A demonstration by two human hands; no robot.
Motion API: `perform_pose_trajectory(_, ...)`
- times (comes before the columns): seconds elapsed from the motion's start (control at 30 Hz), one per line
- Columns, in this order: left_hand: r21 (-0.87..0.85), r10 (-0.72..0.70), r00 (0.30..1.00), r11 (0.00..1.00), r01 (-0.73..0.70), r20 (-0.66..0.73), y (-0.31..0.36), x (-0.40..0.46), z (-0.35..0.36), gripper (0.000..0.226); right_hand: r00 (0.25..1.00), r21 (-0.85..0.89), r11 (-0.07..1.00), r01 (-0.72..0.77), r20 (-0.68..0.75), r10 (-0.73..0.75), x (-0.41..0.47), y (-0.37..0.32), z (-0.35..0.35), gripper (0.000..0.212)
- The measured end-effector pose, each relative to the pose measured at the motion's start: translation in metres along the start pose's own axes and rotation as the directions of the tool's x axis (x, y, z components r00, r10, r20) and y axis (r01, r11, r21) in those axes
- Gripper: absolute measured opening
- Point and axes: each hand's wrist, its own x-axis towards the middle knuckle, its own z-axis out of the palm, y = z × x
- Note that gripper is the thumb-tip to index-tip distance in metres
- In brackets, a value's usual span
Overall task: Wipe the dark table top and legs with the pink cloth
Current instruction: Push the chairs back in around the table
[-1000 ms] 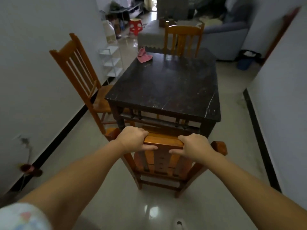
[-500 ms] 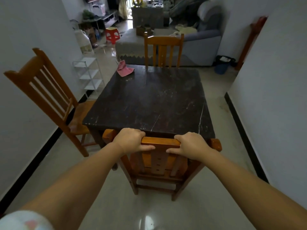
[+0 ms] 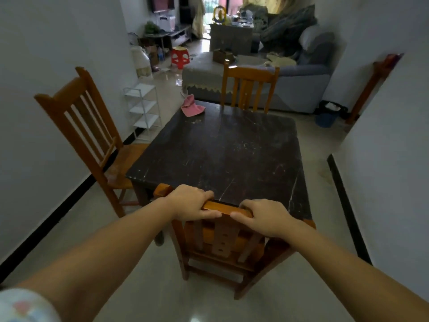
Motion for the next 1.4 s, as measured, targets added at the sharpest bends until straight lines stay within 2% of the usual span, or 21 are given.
perform_pose_trajectory(0.07,-0.064,-0.018,0.999,0.998,0.015,-0.051,-0.008,-0.002,-0.015,0.071,0.998,0.048,0.998,0.036,-0.045,-0.034,0.019,-0.010,-0.017,0.062)
perform_pose_trajectory(0.17,0.006,-0.068,0.971,0.997,0.071,-0.230,-0.032,-0.009,-0.044,0.062,0.975,0.043,0.993,0.106,-0.203,-0.095,0.062,-0.034,-0.038,0.058)
perform_pose_trajectory(0.27,-0.093,-0.294,0.907,0.956,0.279,-0.301,-0.071,-0.030,-0.061,0.057,0.947,0.022,0.983,0.185,-0.271,-0.172,0.106,-0.066,-0.052,0.056)
perform_pose_trajectory(0.37,-0.204,-0.504,0.826,0.862,0.464,-0.252,-0.110,-0.071,-0.056,0.058,0.929,-0.004,0.962,0.272,-0.261,-0.264,0.145,-0.110,-0.057,0.055)
perform_pose_trajectory(0.5,-0.267,-0.666,0.722,0.741,0.616,-0.185,-0.163,-0.134,-0.027,0.061,0.899,-0.061,0.915,0.399,-0.171,-0.404,0.192,-0.180,-0.045,0.054)
perform_pose_trajectory(0.6,-0.283,-0.741,0.650,0.667,0.689,-0.166,-0.203,-0.173,-0.004,0.059,0.864,-0.077,0.871,0.484,-0.115,-0.490,0.225,-0.236,-0.032,0.053)
perform_pose_trajectory(0.7,-0.283,-0.774,0.621,0.627,0.726,-0.125,-0.249,-0.203,0.010,0.057,0.839,-0.075,0.845,0.530,-0.103,-0.535,0.259,-0.291,-0.021,0.054)
perform_pose_trajectory(0.9,-0.293,-0.785,0.615,0.605,0.740,-0.067,-0.369,-0.245,0.007,0.059,0.845,-0.044,0.854,0.519,-0.124,-0.520,0.340,-0.394,-0.019,0.055)
perform_pose_trajectory(1.03,-0.321,-0.776,0.626,0.613,0.722,-0.075,-0.447,-0.257,-0.005,0.059,0.854,-0.057,0.875,0.480,-0.198,-0.481,0.395,-0.441,-0.036,0.055)
perform_pose_trajectory(1.13,-0.368,-0.766,0.638,0.618,0.695,-0.082,-0.500,-0.253,-0.011,0.059,0.879,-0.065,0.903,0.425,-0.209,-0.429,0.437,-0.459,-0.049,0.056)
perform_pose_trajectory(1.4,-0.334,-0.659,0.723,0.743,0.580,-0.209,-0.645,-0.183,-0.036,0.058,0.915,0.014,0.959,0.282,-0.304,-0.265,0.585,-0.482,-0.073,0.057)
